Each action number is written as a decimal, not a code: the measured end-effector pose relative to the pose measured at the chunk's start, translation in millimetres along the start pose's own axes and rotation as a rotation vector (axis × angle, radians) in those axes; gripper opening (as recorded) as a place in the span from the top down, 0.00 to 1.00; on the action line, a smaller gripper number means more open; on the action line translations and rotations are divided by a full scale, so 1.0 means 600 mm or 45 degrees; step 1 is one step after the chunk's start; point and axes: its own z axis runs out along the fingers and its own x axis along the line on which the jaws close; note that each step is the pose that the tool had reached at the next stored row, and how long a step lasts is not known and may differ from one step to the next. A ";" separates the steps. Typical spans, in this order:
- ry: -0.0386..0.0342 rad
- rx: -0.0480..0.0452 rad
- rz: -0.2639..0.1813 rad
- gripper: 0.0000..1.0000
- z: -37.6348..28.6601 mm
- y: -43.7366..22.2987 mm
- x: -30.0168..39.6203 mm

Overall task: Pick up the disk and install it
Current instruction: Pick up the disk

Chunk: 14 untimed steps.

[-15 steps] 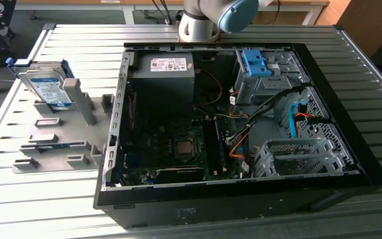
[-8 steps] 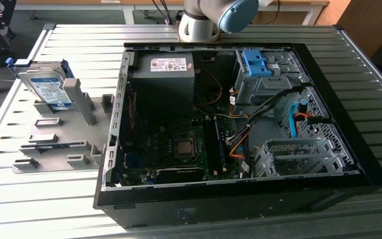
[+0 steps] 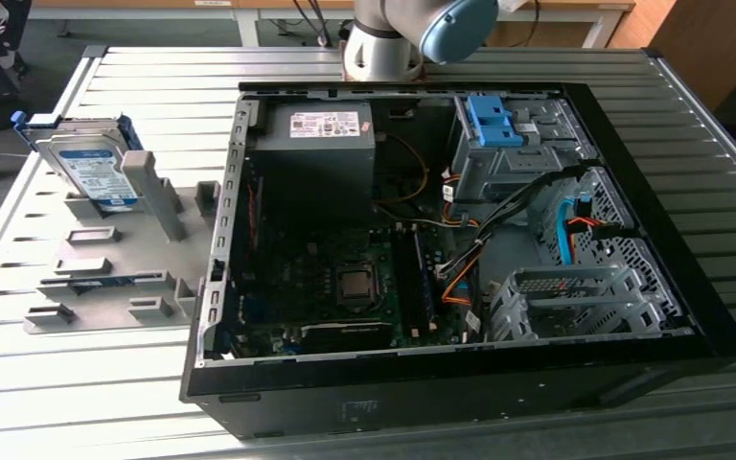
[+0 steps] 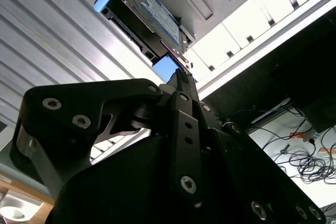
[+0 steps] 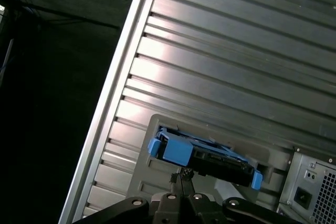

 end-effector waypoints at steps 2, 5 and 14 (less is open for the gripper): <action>0.0003 0.000 -0.008 0.89 0.000 0.000 0.000; 0.0008 0.000 -0.021 0.89 0.000 0.000 0.000; 0.0025 0.000 -0.059 0.89 0.000 0.000 0.000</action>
